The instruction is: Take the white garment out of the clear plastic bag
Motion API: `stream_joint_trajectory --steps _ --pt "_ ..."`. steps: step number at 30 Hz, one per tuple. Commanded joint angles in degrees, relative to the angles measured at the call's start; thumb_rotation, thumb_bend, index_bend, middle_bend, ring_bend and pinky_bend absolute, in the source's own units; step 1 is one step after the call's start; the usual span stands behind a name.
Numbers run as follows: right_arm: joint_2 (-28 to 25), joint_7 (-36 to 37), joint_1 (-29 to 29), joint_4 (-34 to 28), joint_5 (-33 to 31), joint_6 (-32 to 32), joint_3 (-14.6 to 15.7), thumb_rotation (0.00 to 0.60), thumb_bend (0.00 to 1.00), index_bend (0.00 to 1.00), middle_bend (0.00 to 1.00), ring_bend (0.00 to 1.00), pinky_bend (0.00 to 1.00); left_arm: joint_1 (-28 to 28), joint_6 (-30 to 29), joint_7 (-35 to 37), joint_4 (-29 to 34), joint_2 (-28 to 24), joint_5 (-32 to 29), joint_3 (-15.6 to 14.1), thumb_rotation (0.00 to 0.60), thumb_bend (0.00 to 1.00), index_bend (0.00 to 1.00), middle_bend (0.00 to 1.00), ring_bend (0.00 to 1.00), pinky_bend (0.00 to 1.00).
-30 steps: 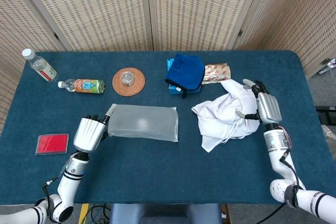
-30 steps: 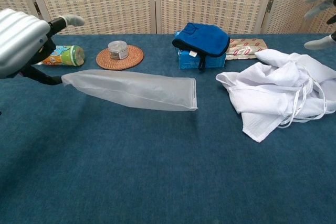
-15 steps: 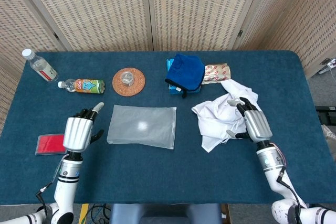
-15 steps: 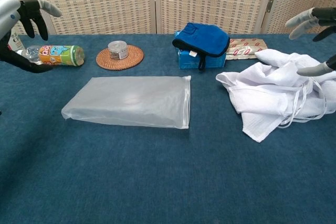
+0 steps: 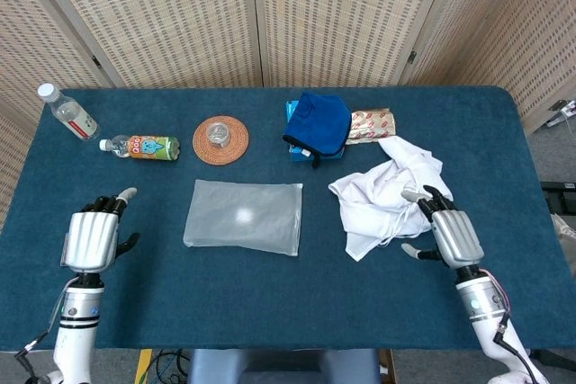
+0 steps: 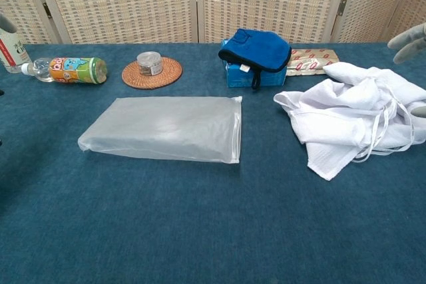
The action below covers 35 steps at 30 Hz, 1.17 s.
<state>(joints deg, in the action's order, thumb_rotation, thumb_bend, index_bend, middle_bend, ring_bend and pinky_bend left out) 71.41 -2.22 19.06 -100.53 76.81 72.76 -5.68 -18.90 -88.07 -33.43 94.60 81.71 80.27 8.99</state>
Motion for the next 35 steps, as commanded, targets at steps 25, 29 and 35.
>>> stream_joint_trajectory --steps 25,29,35 --pt "-2.62 0.74 -6.95 -1.95 7.38 5.78 5.4 0.6 0.05 0.24 0.25 0.08 0.22 9.4 -5.94 8.71 -5.35 -1.98 7.5 -7.28 0.6 0.0 0.32 0.48 0.4 0.59" --pt "-3.58 0.91 -7.37 -3.22 8.09 6.55 5.12 0.6 0.05 0.24 0.25 0.08 0.22 9.5 -5.73 8.41 -4.97 -3.13 8.11 -7.06 0.6 0.0 0.32 0.48 0.4 0.59" --pt "-4.65 1.86 -7.51 -3.92 8.38 6.53 4.57 0.6 0.05 0.24 0.25 0.08 0.22 9.5 -5.84 7.36 -3.18 -4.25 8.68 -6.06 0.6 0.0 0.32 0.48 0.4 0.59"
